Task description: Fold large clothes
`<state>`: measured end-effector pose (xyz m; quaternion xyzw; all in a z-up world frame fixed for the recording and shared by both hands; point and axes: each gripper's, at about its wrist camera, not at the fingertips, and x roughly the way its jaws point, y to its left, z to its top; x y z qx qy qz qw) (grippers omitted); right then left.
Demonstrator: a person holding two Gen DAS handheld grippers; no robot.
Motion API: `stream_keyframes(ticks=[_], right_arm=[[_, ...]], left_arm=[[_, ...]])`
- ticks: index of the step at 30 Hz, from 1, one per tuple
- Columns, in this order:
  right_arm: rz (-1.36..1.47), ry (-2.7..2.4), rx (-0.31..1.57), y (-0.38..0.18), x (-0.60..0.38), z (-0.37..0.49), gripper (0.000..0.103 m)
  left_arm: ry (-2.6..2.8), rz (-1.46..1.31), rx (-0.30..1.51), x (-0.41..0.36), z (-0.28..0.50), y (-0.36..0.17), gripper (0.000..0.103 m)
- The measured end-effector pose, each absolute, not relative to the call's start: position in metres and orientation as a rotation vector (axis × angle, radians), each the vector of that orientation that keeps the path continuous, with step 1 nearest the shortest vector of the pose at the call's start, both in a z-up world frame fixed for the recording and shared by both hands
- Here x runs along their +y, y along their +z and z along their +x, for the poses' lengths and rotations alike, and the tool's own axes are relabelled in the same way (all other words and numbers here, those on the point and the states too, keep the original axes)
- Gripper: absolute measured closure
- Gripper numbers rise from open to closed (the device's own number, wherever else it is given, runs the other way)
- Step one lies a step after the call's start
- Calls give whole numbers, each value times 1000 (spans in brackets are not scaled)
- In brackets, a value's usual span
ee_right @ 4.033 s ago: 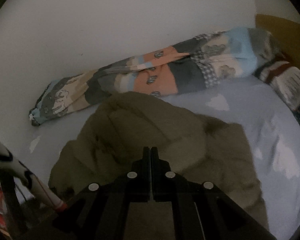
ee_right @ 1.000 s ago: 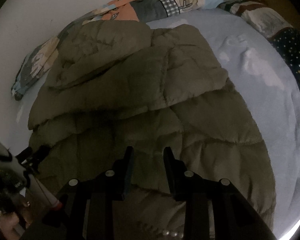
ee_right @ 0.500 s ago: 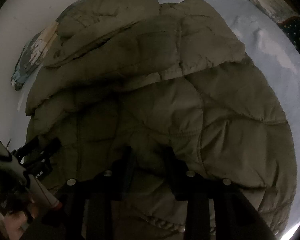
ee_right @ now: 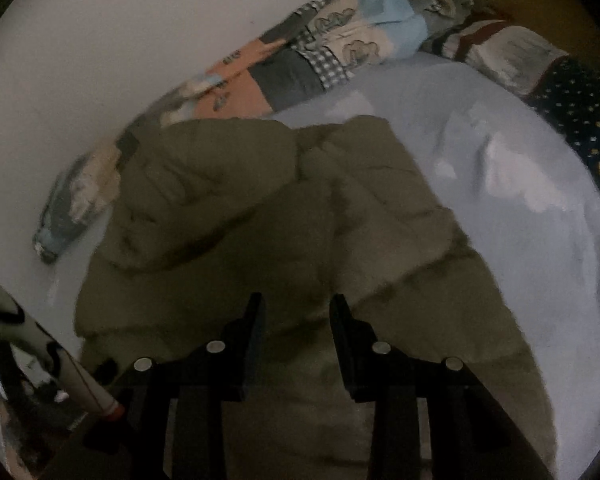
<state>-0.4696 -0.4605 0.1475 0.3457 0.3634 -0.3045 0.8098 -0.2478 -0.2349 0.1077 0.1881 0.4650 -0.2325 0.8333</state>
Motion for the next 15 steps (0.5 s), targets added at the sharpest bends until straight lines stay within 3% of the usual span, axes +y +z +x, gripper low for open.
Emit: stream_keyframes(ticks=[15], right_arm=[[747,-676,881,117,-465,-439,67]], left_arm=[[-481,389,1006,-237,-242,104,21]])
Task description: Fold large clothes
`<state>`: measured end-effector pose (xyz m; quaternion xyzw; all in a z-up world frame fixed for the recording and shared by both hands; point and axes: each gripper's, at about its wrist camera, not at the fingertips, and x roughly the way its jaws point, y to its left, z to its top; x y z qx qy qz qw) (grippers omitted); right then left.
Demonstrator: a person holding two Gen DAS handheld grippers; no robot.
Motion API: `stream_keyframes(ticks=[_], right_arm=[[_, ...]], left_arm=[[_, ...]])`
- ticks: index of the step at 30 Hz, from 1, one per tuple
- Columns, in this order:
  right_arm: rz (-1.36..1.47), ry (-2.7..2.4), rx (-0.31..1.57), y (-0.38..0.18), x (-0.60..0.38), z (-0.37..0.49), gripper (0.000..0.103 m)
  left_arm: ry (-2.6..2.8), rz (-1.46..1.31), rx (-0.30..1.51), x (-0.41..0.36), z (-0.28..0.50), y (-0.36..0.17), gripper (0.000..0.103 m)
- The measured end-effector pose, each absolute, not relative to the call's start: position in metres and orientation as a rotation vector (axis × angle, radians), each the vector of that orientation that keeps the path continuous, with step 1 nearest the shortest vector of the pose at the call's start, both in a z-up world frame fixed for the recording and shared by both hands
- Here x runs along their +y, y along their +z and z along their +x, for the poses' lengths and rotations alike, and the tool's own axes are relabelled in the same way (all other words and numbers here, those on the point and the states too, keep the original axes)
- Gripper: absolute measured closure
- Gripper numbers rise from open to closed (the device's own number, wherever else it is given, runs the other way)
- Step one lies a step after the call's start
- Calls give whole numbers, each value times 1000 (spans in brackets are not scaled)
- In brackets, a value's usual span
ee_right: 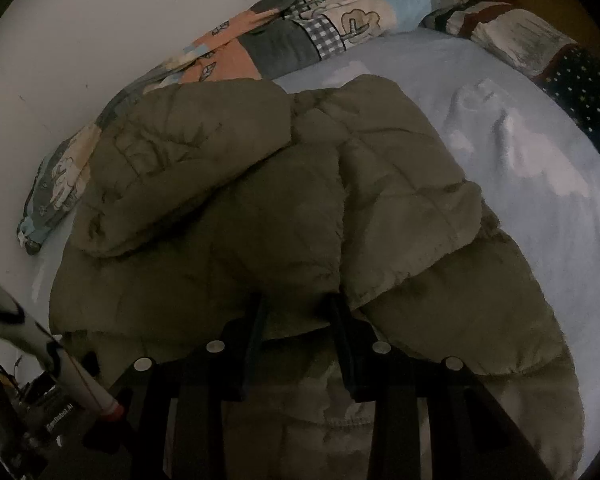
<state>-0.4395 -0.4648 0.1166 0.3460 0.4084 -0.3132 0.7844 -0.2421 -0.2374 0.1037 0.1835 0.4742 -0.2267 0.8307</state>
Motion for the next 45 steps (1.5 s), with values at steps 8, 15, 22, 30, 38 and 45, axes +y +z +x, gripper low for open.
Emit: stream_keyframes(ticks=[8,15,22,30,38,45], right_arm=[[693,-667,868,140,-448,-448,67],[678,-647,876,152,-427,-454,67],[576,-607,859,181,-377,-476,67],[628,-599,823,197,-326,-552,67],[639,-606,865,177,-291,-617,64],[667,-643,917,154,-297,-639,62]], left_arm=[[-501,384,963,-232,-258,119,21],[-513,348,791,-212,-295,164,21],[-517,357,641,-145,-358,206,21],[-526,387,695,-66,-427,192,21],[-517,461,753,-40,-459,160,21],[-489,524,774,-53,-449,139,21]])
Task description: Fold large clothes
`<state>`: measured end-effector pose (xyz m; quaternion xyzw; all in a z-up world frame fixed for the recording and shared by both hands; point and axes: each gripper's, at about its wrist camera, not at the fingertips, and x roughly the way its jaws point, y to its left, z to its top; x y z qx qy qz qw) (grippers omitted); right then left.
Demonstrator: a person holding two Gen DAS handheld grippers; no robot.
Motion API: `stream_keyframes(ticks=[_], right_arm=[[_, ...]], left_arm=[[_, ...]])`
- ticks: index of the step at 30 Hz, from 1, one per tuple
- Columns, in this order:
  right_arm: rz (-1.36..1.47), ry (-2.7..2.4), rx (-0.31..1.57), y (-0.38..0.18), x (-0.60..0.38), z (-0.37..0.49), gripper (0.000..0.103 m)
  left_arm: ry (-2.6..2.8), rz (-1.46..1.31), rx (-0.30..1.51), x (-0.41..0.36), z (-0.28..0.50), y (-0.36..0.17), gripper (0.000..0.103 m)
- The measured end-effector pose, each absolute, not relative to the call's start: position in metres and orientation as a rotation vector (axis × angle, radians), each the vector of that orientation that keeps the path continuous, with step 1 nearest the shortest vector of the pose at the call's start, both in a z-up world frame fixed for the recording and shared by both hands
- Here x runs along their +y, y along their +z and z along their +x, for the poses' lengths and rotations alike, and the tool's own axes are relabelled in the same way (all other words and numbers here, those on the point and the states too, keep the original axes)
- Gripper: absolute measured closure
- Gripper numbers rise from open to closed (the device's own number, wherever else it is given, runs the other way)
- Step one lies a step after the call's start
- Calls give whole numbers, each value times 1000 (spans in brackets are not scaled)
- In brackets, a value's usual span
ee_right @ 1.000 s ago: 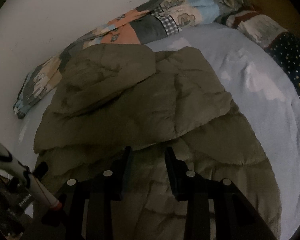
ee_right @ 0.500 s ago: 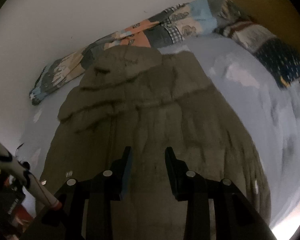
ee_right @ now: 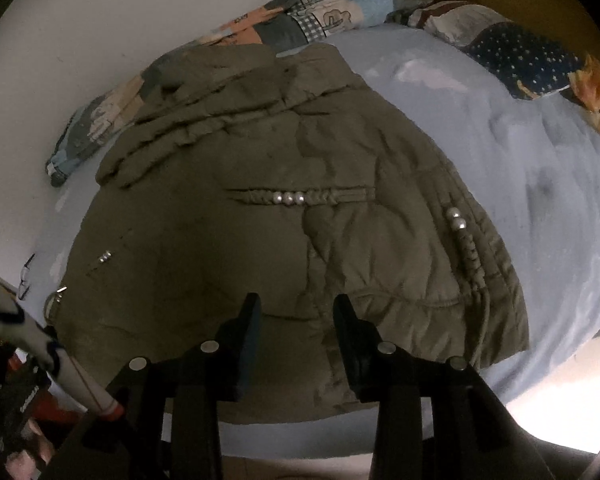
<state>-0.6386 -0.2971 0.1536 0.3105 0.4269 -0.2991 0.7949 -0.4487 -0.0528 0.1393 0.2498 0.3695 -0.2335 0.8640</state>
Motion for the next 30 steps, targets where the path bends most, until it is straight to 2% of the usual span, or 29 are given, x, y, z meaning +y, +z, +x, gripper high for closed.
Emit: stream_keyframes(ticks=[5,13,30], right_arm=[[654,-657,941,144,-303,-638,56],[632,-649,1007,123,-301,-631,56],[583,-651,1034,114,-294,-625,52]], left_arm=[[-504,567,826,-67,-444,121,21],[-516,639,875,-80,-443,96,21],[-517,659,871,-82,-442,92,21]])
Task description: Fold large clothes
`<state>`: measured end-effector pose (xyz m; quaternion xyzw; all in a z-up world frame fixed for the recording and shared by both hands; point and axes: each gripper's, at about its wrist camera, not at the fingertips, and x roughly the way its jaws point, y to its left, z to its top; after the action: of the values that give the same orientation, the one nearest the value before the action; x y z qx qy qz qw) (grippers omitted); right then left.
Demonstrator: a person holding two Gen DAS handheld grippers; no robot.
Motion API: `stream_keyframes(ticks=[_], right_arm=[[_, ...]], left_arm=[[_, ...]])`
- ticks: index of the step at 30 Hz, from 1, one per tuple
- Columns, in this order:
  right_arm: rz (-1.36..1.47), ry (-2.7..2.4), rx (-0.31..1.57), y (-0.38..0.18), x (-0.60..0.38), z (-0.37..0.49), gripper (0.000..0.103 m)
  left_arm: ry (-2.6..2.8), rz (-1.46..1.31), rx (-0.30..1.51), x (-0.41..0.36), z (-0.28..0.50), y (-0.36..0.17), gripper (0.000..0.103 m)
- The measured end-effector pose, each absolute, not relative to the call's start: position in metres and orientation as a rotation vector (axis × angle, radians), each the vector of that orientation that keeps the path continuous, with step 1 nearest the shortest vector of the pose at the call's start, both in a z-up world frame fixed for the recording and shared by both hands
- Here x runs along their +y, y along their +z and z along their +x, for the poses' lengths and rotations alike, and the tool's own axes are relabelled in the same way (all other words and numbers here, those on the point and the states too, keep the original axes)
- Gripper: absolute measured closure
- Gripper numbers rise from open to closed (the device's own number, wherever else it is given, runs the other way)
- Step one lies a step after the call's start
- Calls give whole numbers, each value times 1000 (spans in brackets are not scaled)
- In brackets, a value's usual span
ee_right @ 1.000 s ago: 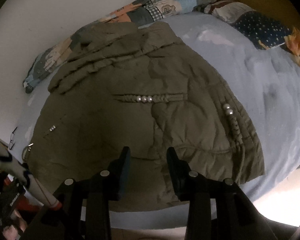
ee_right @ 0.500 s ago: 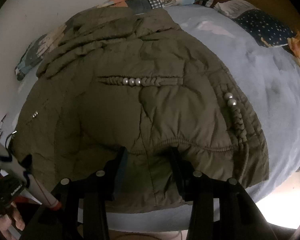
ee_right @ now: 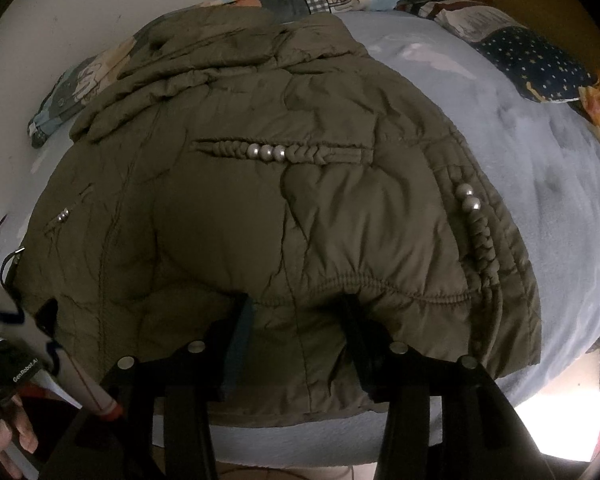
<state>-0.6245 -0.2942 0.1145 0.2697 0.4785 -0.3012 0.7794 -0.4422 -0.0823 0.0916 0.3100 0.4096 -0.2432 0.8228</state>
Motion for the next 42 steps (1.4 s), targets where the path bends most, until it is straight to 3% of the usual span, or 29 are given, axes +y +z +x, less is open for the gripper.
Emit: stream_keyframes(ticks=[20,26,30,36,42], right_arm=[[564,-635,1022,113,-291,-627,51],[621,-683,828,145,-313,-665,49],[751,-826,749,141,-347,-710,45],[997,-893,674,116,-376,-761,45],[1180,-846,603,97,-379,-775,42]], left_arm=[[-528,658,813,-73,-447,102,21],[-485,440,833,-31,-414,132,21],[-373,207,942,23,-367,136,21],[-333,-191,1159,93,-326,109,21],[-378,-361,1273,100,-326,81,21]])
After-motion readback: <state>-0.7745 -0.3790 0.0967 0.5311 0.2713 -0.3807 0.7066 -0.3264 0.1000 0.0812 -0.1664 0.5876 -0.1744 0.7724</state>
